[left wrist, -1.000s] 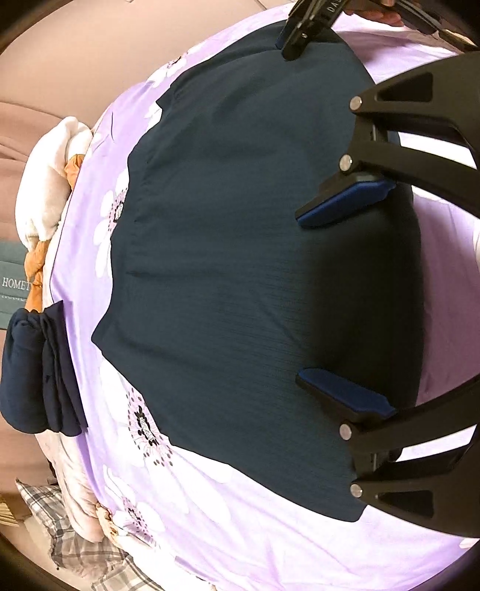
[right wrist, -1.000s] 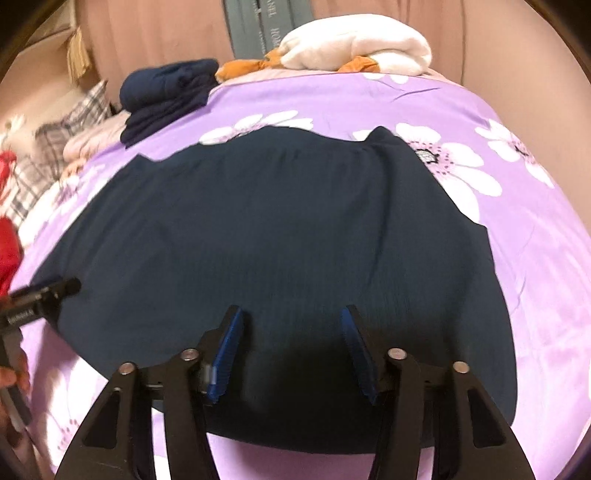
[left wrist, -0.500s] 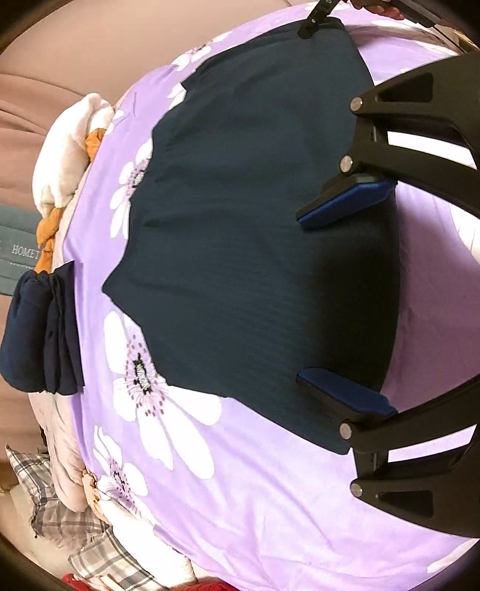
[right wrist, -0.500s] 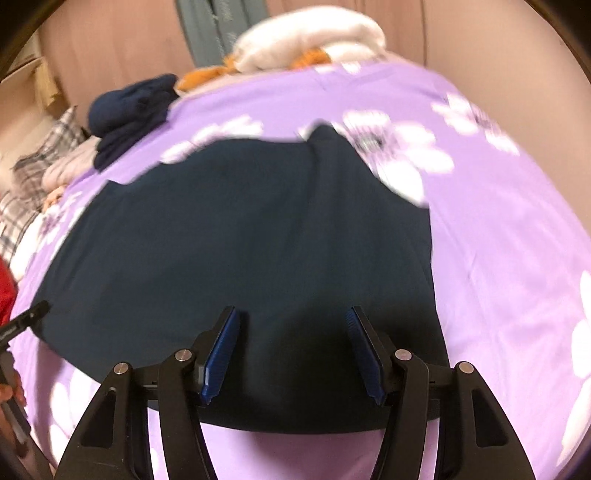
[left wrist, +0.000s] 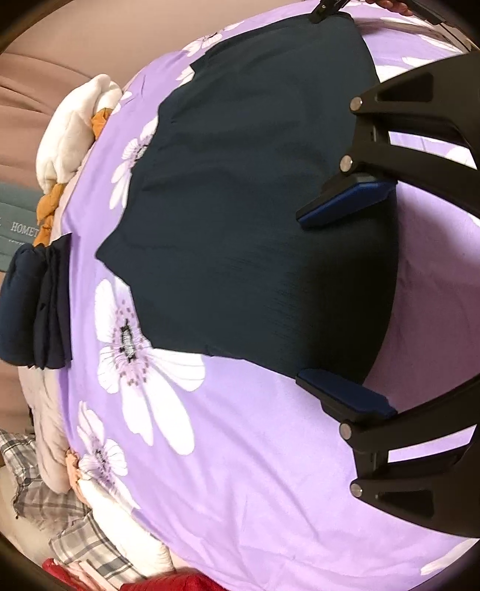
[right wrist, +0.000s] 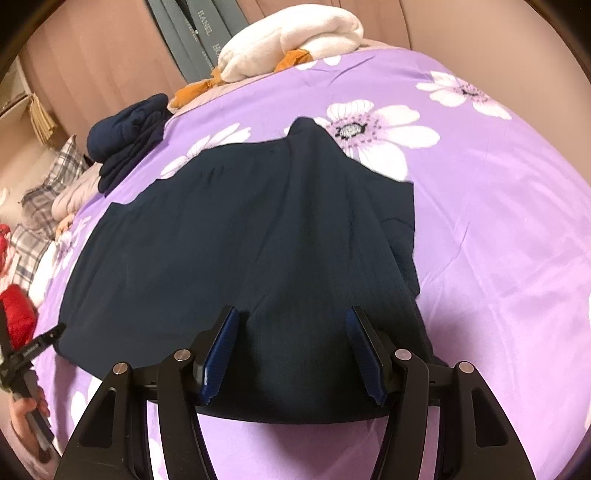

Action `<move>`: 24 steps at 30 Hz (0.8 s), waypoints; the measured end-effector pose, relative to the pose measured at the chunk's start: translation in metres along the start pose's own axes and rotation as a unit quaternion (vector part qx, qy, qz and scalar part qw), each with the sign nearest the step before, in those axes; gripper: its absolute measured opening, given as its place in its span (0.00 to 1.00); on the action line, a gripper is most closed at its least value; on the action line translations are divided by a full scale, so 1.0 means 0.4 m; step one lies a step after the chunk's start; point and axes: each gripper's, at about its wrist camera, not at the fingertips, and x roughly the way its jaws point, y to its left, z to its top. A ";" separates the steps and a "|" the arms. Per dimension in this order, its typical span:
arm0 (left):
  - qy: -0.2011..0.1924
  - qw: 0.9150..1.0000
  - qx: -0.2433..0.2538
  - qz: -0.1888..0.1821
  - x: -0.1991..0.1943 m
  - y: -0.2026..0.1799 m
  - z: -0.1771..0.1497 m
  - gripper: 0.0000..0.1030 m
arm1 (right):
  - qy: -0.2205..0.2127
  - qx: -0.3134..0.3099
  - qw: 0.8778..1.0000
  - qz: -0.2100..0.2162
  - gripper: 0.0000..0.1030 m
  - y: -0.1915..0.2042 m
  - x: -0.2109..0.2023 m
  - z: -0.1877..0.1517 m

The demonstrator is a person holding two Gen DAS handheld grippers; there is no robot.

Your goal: Fold large clothes

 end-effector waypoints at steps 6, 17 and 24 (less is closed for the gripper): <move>-0.004 1.000 -0.019 0.008 -0.011 0.034 0.000 0.80 | 0.003 0.019 1.000 0.011 0.58 -0.014 -0.010 0.009; 0.003 0.983 -0.176 -0.045 -0.053 0.217 -0.025 0.79 | -0.029 0.142 0.989 0.023 0.58 -0.149 -0.067 0.011; 0.008 0.980 -0.182 -0.086 -0.049 0.203 -0.024 0.78 | 0.001 0.183 0.982 0.038 0.59 -0.191 -0.011 -0.025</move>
